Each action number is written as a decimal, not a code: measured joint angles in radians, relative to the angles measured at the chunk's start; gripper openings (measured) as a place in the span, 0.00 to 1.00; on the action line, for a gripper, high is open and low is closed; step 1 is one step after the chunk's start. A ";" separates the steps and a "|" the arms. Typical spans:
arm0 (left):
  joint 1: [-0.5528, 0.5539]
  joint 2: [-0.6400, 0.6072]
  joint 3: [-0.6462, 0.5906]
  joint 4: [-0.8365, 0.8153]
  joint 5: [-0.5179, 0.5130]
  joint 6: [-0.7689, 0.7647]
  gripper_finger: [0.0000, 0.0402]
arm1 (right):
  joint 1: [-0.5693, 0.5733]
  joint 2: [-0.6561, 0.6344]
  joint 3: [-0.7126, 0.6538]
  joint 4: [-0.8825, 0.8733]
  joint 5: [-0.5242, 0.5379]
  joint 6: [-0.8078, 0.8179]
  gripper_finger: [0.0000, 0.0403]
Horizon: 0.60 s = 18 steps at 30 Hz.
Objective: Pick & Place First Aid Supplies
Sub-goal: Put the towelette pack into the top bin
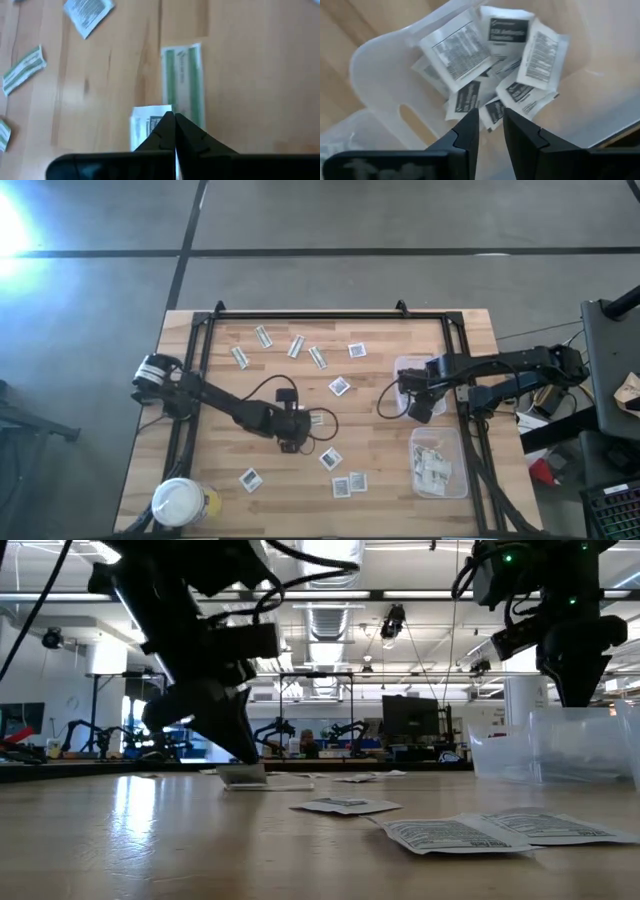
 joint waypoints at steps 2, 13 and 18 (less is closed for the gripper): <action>-0.016 -0.005 0.011 -0.001 0.000 -0.001 0.00 | 0.015 -0.002 0.000 0.001 -0.019 0.000 0.19; -0.051 -0.042 0.076 -0.090 -0.012 -0.013 0.00 | 0.137 -0.028 0.098 0.005 -0.041 0.069 0.15; -0.052 -0.042 0.068 -0.142 -0.006 -0.031 0.00 | 0.196 -0.031 0.128 0.051 -0.041 0.097 0.15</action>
